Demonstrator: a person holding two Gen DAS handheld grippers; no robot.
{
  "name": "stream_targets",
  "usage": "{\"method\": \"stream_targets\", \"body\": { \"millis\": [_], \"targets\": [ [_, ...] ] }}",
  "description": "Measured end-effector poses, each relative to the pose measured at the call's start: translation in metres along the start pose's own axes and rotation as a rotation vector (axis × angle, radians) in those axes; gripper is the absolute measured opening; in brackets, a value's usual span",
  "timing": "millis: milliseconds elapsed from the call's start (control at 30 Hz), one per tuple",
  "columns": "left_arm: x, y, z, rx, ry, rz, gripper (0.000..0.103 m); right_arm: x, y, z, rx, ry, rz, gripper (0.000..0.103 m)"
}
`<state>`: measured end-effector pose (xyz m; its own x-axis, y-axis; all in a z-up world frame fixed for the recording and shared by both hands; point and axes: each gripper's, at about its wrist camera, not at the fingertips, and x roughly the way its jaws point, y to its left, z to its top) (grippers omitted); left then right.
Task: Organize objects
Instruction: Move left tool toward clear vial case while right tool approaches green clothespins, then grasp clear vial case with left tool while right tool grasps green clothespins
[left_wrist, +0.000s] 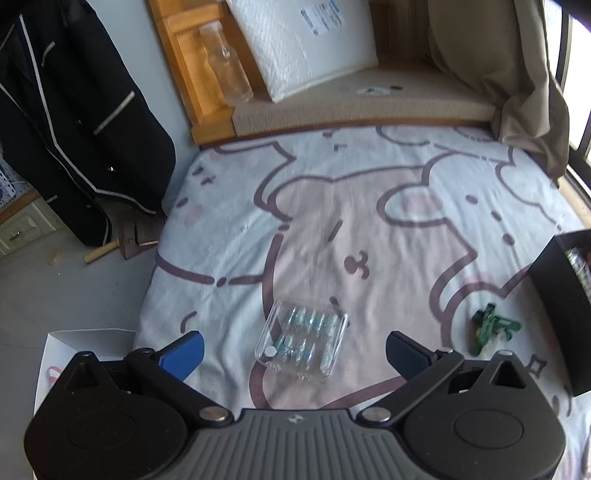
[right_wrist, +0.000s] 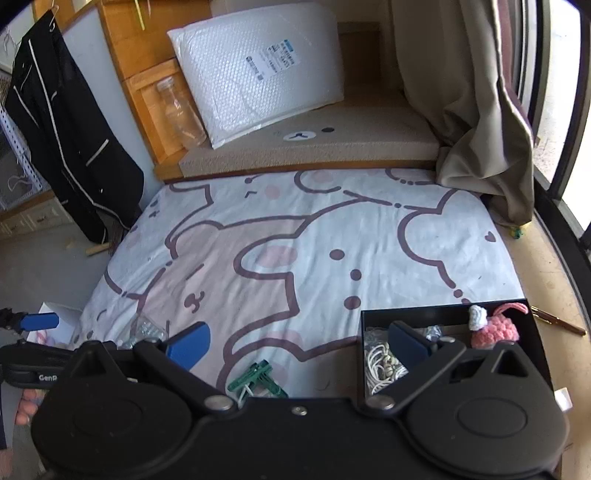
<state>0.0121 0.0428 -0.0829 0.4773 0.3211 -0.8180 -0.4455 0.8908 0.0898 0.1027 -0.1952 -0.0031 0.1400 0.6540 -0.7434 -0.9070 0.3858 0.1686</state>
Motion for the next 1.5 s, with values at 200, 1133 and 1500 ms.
{"method": "stream_targets", "body": {
  "millis": [200, 1133, 1500],
  "targets": [
    [0.036, 0.009, -0.017, 0.0, 0.072, 0.009, 0.103, 0.017, -0.001, -0.003, -0.047, 0.024, 0.007, 0.103],
    [0.09, 0.021, -0.011, -0.215, 0.115, -0.239, 0.103, 0.094, 0.021, -0.025, -0.203, 0.252, 0.188, 0.088],
    [0.092, 0.003, -0.003, -0.146, 0.166, -0.232, 0.102, 0.117, 0.047, -0.045, -0.401, 0.318, 0.195, 0.09]
  ]
}}
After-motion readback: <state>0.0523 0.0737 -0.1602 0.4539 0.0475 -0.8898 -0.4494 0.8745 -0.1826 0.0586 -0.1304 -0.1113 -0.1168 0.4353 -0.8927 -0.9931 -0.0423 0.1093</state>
